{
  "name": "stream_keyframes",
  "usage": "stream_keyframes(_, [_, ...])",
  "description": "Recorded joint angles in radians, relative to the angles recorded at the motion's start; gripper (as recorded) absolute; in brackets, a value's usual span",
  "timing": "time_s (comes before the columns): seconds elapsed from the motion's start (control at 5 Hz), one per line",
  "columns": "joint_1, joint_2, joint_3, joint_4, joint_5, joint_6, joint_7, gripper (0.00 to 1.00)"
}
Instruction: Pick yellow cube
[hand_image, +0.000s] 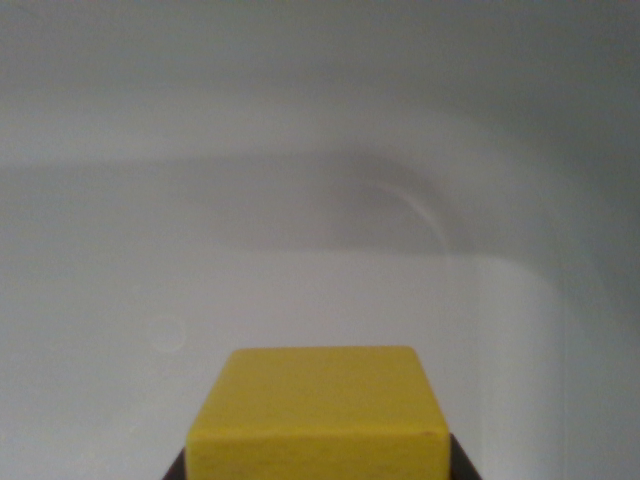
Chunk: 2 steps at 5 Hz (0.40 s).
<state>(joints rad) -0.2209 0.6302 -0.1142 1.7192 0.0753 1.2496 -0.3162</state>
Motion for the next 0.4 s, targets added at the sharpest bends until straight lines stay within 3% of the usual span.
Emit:
stream_keyframes(0.2, [-0.0014,-0.004,-0.001,0.041,-0.0009,0.045,0.001,1.00])
stream_keyframes(0.4, [-0.0014,-0.004,-0.001,0.041,-0.0009,0.045,0.001,1.00])
